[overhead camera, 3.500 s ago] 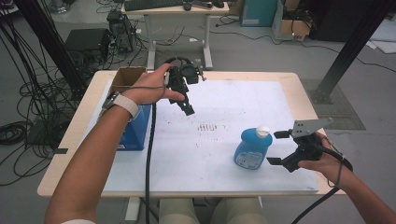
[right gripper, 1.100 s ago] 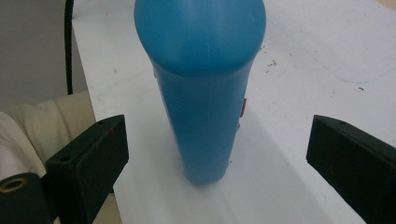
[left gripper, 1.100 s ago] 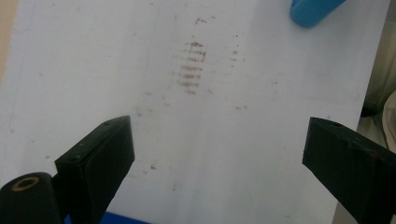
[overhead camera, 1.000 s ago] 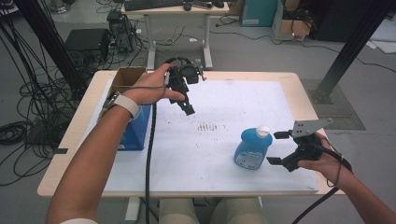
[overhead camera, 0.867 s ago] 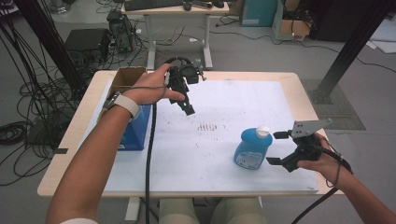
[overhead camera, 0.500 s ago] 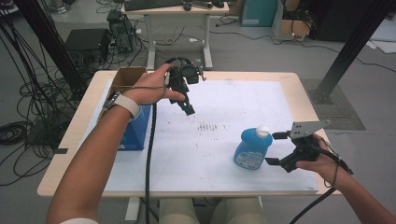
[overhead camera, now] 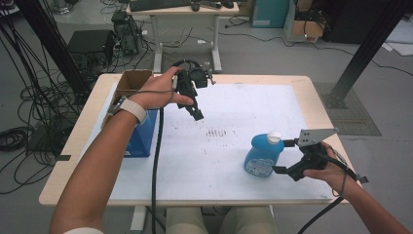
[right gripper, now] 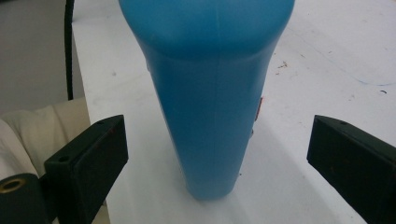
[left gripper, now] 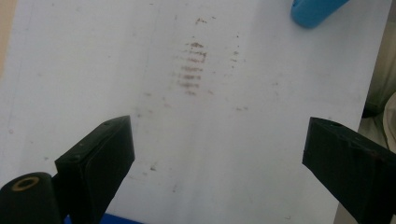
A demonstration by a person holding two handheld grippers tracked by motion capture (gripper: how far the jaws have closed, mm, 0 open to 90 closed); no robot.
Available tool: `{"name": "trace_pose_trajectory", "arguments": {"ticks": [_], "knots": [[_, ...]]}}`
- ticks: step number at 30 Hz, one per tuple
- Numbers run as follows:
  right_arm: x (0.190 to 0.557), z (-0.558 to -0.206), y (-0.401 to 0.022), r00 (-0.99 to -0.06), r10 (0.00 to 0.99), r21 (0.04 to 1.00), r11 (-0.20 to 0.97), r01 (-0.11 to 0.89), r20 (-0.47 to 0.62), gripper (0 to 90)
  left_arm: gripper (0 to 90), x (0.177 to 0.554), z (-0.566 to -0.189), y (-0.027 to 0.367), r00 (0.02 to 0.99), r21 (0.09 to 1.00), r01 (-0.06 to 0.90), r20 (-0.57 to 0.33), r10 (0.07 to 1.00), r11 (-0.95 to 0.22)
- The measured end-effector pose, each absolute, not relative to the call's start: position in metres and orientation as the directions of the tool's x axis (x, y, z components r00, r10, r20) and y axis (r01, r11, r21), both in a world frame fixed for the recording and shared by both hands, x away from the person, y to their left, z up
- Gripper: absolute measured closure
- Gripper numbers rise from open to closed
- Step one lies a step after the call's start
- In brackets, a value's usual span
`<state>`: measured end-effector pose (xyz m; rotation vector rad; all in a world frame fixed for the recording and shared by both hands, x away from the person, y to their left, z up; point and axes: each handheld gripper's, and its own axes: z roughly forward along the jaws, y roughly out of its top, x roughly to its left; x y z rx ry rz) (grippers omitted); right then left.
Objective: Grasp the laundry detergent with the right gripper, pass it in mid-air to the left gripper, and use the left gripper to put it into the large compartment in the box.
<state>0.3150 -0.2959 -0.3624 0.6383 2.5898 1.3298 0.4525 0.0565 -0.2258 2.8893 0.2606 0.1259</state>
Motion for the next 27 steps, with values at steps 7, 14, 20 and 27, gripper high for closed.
{"name": "trace_pose_trajectory", "arguments": {"ticks": [7,14,20,27], "knots": [[0.317,-0.369,-0.292,-0.888,0.457,0.820,0.488,0.299,0.052,4.6,9.4,0.452,-0.226,0.056,0.980,0.243,0.167,0.062,0.187,-0.955],[0.319,-0.374,-0.288,-0.886,0.459,0.823,0.479,0.306,0.063,4.5,9.4,0.453,-0.226,0.055,0.981,0.241,0.164,0.063,0.184,-0.957],[0.321,-0.379,-0.285,-0.888,0.456,0.841,0.453,0.295,0.065,4.2,9.4,0.453,-0.227,0.054,0.981,0.241,0.166,0.063,0.186,-0.956],[0.322,-0.384,-0.283,-0.889,0.453,0.859,0.429,0.280,0.064,6.1,9.5,0.454,-0.227,0.054,0.981,0.240,0.167,0.061,0.186,-0.956]]}}
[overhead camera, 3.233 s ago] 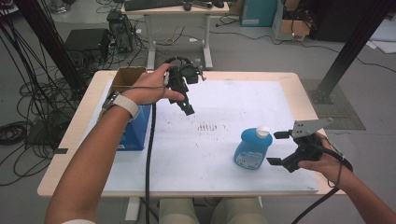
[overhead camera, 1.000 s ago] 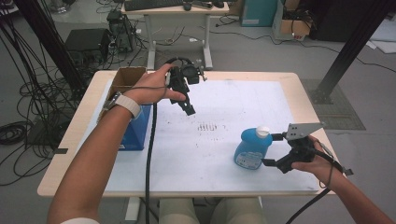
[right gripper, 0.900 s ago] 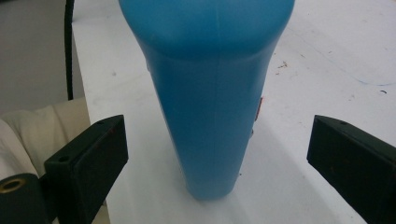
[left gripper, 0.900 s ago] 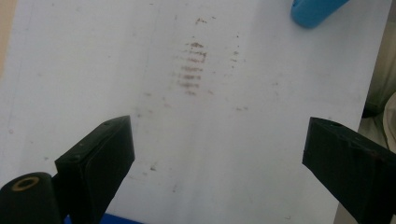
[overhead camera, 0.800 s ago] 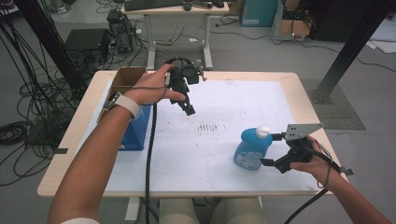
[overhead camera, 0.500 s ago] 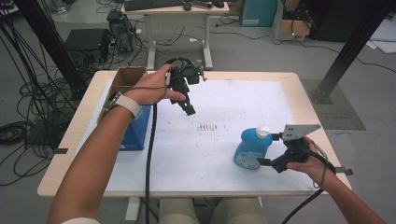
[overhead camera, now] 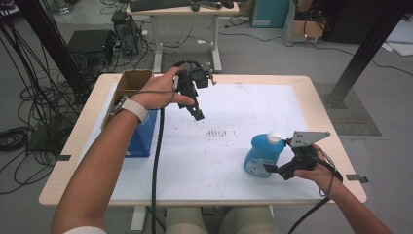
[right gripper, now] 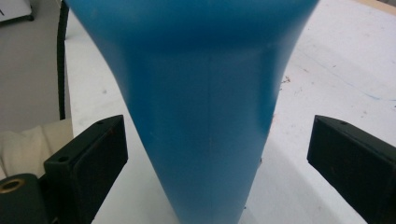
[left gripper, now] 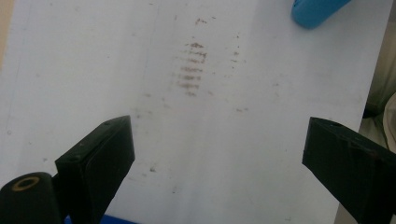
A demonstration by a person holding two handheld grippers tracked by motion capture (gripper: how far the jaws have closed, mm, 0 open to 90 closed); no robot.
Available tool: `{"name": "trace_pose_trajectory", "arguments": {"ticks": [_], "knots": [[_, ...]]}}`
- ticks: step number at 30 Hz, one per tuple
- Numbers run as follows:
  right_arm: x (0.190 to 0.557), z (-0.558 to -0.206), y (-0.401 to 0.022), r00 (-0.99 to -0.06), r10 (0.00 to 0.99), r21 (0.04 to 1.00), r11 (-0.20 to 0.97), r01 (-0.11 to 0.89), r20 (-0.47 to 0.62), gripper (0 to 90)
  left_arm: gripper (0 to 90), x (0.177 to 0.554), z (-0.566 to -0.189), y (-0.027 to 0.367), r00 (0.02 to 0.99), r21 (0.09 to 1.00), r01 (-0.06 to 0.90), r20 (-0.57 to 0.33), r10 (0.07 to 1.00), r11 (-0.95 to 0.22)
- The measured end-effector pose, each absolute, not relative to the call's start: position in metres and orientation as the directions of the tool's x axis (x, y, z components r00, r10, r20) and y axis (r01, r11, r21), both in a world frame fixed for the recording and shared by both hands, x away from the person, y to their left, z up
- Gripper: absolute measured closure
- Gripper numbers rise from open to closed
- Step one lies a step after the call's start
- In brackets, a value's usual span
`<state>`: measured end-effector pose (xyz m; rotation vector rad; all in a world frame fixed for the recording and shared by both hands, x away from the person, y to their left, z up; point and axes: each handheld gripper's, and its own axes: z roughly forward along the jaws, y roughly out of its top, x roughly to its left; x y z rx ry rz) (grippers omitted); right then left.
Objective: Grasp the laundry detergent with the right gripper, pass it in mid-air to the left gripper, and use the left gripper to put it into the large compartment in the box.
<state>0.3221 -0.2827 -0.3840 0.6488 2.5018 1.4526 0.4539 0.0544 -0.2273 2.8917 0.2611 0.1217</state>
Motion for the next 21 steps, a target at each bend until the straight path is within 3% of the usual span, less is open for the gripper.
{"name": "trace_pose_trajectory", "arguments": {"ticks": [17,21], "knots": [[0.3235,-0.3914,-0.2755,-0.889,0.454,0.877,0.397,0.270,0.068,8.7,9.5,0.4538,-0.2279,0.0537,0.980,0.242,0.169,0.061,0.189,-0.955],[0.3210,-0.3931,-0.2730,-0.876,0.472,0.871,0.384,0.306,0.100,10.0,9.5,0.4540,-0.2280,0.0538,0.980,0.241,0.168,0.063,0.188,-0.956]]}}
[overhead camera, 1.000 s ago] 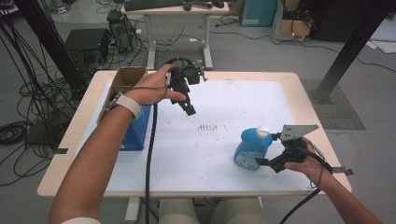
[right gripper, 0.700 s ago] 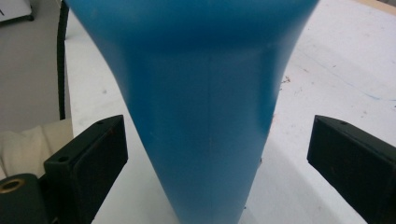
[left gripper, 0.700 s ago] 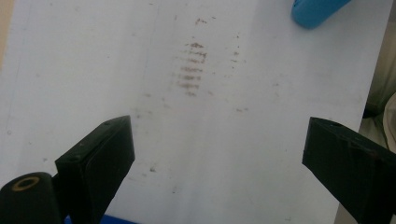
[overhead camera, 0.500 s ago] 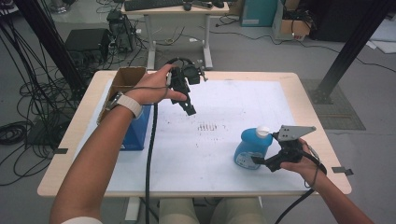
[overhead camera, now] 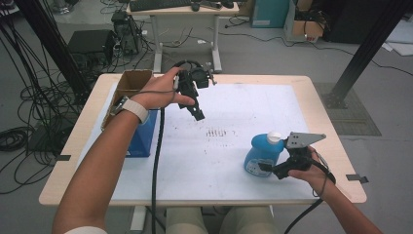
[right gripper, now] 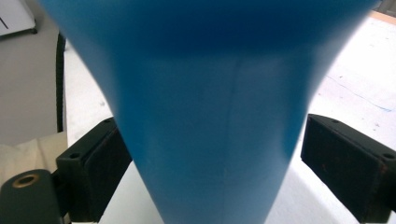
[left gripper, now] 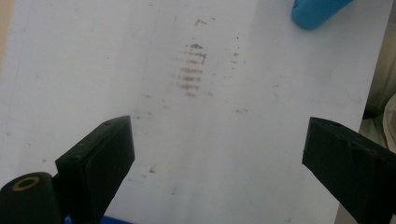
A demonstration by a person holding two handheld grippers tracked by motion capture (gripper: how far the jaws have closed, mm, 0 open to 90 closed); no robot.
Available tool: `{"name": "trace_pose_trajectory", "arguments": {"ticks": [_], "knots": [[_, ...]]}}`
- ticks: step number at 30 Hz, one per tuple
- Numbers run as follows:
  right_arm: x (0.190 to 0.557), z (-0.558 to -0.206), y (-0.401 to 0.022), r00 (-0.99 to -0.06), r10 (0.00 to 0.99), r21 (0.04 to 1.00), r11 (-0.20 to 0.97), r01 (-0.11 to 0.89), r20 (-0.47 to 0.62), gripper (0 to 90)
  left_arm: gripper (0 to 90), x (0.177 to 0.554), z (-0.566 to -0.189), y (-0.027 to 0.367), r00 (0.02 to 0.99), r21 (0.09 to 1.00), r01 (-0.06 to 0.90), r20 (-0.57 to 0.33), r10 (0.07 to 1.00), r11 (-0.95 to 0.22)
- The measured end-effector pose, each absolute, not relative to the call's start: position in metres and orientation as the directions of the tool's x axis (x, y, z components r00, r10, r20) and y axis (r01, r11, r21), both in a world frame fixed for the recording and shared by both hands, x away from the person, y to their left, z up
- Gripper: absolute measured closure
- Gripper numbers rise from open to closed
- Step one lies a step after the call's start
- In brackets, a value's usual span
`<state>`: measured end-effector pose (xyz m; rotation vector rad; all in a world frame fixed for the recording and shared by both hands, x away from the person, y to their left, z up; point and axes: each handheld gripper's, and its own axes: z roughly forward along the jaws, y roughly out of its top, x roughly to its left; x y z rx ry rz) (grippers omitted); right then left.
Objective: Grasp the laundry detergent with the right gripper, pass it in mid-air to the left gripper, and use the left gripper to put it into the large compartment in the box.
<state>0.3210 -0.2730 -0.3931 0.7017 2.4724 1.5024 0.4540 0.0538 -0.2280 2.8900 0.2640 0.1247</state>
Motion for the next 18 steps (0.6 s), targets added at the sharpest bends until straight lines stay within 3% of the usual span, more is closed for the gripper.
{"name": "trace_pose_trajectory", "arguments": {"ticks": [18], "knots": [[0.3229,-0.4036,-0.2712,-0.892,0.442,0.904,0.334,0.266,0.099,25.0,9.5,0.4543,-0.2308,0.0539,0.980,0.232,0.175,0.050,0.192,-0.957]]}}
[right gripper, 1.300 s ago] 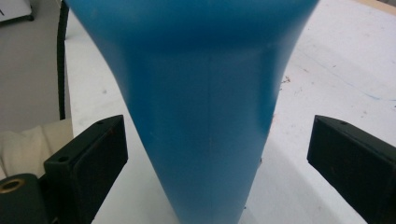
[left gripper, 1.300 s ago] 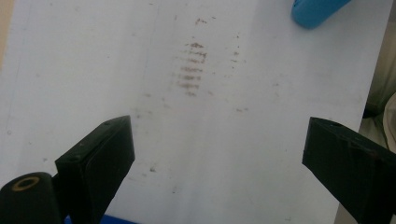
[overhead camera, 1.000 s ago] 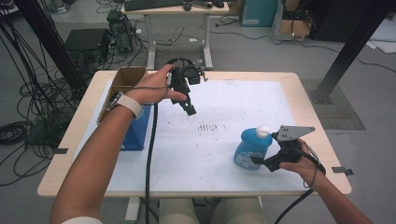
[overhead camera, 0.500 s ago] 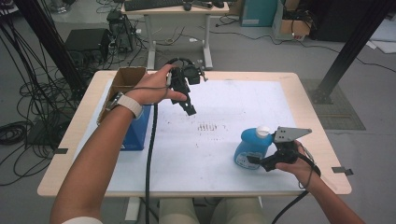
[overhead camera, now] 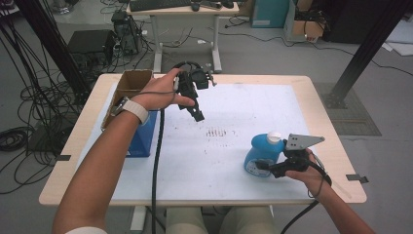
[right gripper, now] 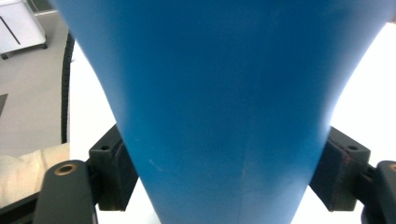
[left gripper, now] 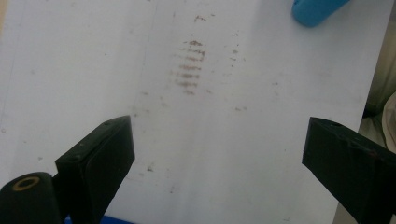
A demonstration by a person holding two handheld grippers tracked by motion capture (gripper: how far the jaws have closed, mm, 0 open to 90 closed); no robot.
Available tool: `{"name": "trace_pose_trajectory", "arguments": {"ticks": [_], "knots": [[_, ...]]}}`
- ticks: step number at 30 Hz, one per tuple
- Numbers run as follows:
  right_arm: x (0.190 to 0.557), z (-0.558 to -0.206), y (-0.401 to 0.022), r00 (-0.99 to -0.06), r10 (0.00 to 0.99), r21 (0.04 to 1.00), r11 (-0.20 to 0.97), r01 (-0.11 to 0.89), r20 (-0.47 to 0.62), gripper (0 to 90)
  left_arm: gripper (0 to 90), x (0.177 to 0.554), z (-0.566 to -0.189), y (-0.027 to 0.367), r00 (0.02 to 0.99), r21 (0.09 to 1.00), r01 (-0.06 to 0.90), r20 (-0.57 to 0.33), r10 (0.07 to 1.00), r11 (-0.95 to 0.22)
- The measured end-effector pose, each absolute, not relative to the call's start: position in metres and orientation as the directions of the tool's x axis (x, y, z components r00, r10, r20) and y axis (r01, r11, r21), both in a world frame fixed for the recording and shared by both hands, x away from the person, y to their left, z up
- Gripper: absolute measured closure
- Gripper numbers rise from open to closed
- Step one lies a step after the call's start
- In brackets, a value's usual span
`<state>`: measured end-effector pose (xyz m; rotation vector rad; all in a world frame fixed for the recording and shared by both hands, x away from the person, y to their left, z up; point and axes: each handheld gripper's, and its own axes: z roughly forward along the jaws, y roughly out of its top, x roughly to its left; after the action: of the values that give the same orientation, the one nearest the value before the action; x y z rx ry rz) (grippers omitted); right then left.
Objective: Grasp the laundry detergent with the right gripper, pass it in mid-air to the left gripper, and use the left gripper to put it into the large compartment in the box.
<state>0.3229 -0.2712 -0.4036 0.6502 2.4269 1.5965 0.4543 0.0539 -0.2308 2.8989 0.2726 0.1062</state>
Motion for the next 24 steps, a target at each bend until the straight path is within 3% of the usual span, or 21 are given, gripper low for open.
{"name": "trace_pose_trajectory", "arguments": {"ticks": [7,14,24], "knots": [[0.3233,-0.4052,-0.2714,-0.891,0.442,0.906,0.325,0.270,0.106,29.2,9.5,0.4552,-0.2322,0.0536,0.981,0.229,0.174,0.049,0.190,-0.958],[0.3220,-0.4067,-0.2697,-0.898,0.429,0.908,0.330,0.258,0.099,39.9,9.5,0.4555,-0.2331,0.0541,0.981,0.228,0.173,0.050,0.189,-0.958],[0.3198,-0.4071,-0.2706,-0.890,0.444,0.904,0.331,0.270,0.103,40.8,9.5,0.4532,-0.2315,0.0528,0.980,0.225,0.176,0.049,0.191,-0.958]]}}
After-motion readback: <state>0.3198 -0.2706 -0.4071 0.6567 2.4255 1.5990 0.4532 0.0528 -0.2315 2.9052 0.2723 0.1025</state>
